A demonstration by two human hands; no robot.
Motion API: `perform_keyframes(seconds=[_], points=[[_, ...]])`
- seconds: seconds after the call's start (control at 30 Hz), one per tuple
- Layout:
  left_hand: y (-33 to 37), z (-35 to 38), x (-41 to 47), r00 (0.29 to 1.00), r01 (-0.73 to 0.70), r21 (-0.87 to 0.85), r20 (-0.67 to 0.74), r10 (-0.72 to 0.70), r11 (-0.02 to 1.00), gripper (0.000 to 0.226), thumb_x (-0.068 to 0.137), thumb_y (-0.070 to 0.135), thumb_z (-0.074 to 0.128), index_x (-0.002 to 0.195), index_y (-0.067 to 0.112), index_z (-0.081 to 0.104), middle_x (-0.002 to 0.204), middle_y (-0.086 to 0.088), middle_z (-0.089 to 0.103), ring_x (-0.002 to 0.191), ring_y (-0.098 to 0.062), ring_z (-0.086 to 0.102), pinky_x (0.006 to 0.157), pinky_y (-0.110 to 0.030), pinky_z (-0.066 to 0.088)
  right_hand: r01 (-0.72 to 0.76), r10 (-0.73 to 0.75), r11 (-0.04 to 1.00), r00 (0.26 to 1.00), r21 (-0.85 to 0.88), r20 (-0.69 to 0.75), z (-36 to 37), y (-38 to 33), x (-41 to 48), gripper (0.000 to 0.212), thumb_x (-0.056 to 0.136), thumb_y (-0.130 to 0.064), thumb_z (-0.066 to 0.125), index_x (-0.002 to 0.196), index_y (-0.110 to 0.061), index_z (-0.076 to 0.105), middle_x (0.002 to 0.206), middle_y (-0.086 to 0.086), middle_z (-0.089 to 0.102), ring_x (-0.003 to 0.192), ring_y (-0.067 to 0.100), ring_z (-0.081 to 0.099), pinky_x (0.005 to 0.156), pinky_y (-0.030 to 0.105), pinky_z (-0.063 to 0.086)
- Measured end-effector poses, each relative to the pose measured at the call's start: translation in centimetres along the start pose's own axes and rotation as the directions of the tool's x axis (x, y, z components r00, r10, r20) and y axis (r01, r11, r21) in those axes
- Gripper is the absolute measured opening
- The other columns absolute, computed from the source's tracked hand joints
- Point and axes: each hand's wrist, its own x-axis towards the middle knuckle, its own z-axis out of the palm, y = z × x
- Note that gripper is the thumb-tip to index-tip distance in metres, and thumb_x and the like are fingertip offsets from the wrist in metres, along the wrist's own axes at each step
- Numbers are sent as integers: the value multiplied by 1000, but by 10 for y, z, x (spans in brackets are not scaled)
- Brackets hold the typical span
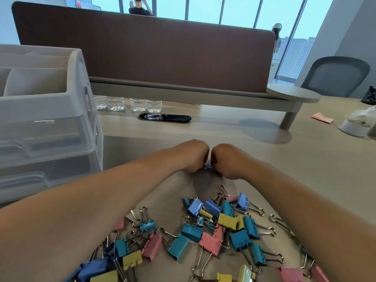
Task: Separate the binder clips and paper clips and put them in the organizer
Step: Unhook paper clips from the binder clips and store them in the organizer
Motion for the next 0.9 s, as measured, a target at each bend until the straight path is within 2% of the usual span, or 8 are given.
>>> perform_keyframes(seconds=[0.07, 0.13, 0.3, 0.47, 0.67, 0.8, 0.9], points=[[0, 0, -2, 1000, -7, -9, -13, 7, 1000, 16, 90, 11, 61, 102, 5, 69, 103, -15, 66, 93, -29, 61, 70, -31, 43, -2, 2, 1000, 1000, -5, -8, -1, -1, -2, 13, 87, -6, 59, 77, -4, 67, 75, 11, 60, 68, 24, 54, 57, 30, 40], [-1, 0, -3, 1000, -9, -33, -16, 9, 999, 16, 89, 12, 62, 103, 8, 69, 103, -12, 66, 94, -27, 61, 70, -30, 42, -8, 8, 1000, 1000, 6, -29, 0, -2, -2, 20, 85, -5, 59, 65, -6, 59, 65, 9, 52, 63, 25, 49, 51, 29, 35], [-3, 1, -6, 1000, 1, -90, -19, -3, 996, 16, 89, 11, 61, 103, 10, 70, 103, -11, 67, 93, -26, 62, 72, -30, 45, -19, 23, 997, 999, 81, -45, 1, -2, -3, 13, 81, -5, 60, 72, -1, 67, 73, 16, 63, 63, 24, 53, 56, 32, 41], [-4, 4, -9, 1000, 3, -78, -29, -5, 997, 15, 89, 12, 62, 103, 9, 68, 104, -12, 66, 94, -27, 61, 70, -29, 42, -5, 9, 998, 998, 58, -63, 2, -3, -4, 11, 82, -7, 62, 87, -3, 72, 88, 14, 69, 80, 27, 65, 66, 34, 52], [-14, 1, -18, 994, -5, -117, -107, -8, 993, 10, 88, 10, 64, 97, 12, 66, 99, -6, 64, 82, -16, 51, 65, -26, 35, -23, 33, 995, 994, 99, -103, 4, -5, -5, 14, 83, -4, 59, 90, -3, 70, 94, 15, 69, 87, 29, 65, 76, 40, 55], [-23, 4, -21, 987, 22, -147, -154, -45, 989, 12, 89, 16, 64, 100, 13, 65, 105, -4, 63, 90, -18, 54, 71, -25, 36, -45, 68, 983, 990, 176, -127, 3, -4, -8, 7, 84, -5, 62, 87, -6, 68, 91, 9, 68, 83, 22, 62, 71, 34, 52], [-28, -1, -27, 988, 7, -192, -148, -36, 981, 7, 88, 17, 67, 95, 17, 65, 92, 2, 60, 75, -13, 54, 64, -25, 38, -46, 78, 971, 988, 234, -130, 2, -4, -10, 12, 84, -6, 64, 77, -16, 60, 82, 1, 64, 72, 11, 55, 58, 23, 42]])
